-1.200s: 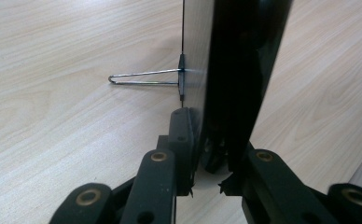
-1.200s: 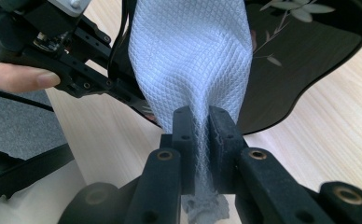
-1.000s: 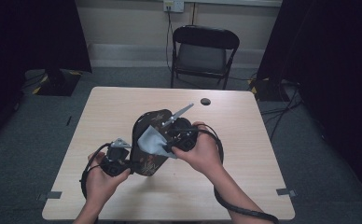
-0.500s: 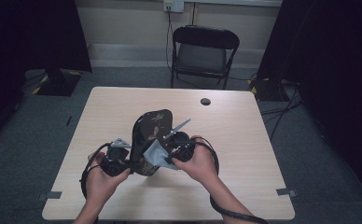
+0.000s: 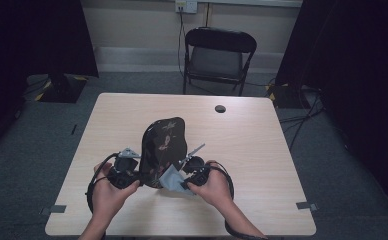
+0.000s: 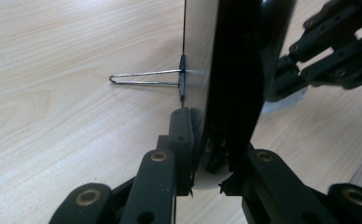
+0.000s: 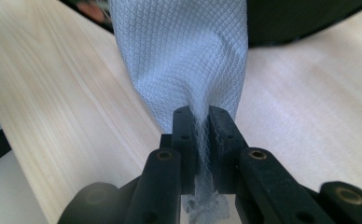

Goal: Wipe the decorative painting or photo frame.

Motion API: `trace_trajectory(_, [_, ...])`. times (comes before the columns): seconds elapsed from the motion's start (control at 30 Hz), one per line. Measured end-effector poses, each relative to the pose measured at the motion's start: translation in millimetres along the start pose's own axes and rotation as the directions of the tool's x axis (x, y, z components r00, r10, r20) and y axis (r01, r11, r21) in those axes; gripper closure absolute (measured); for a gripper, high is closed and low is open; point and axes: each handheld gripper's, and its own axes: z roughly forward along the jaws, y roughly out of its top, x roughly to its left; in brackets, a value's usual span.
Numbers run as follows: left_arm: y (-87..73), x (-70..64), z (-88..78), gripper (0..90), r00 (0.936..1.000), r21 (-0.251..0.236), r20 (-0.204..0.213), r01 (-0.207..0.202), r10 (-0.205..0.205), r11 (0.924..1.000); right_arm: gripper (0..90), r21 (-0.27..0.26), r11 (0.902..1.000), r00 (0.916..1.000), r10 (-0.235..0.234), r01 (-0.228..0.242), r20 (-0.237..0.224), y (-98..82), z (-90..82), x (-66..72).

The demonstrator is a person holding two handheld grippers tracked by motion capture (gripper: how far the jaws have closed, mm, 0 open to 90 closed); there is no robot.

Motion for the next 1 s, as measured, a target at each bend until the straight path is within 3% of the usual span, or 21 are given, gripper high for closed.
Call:
trace_trajectory(0.17, [0.4, -0.7, 0.6, 78.9, 1.0000, -0.003, -0.002, -0.003, 0.003, 1.0000, 82.5, 0.011, 0.9995, 0.9995, 0.030, -0.029, -0.007, -10.6, 9.3, -5.9])
trace_trajectory(0.5, [3.3, -3.2, 4.8, 78.9, 0.9999, -0.014, -0.010, -0.003, 0.003, 0.9999, 82.5, 0.010, 0.9993, 0.9993, 0.036, -0.036, -0.005, -15.0, 9.5, -9.6])
trace_trajectory(1.0, [-0.4, -1.6, 0.5, 74.0, 0.9998, -0.031, -0.018, 0.000, -0.001, 0.9995, 82.5, -0.055, 0.9985, 0.9997, 0.006, -0.005, 0.022, -5.8, -37.7, -9.3])
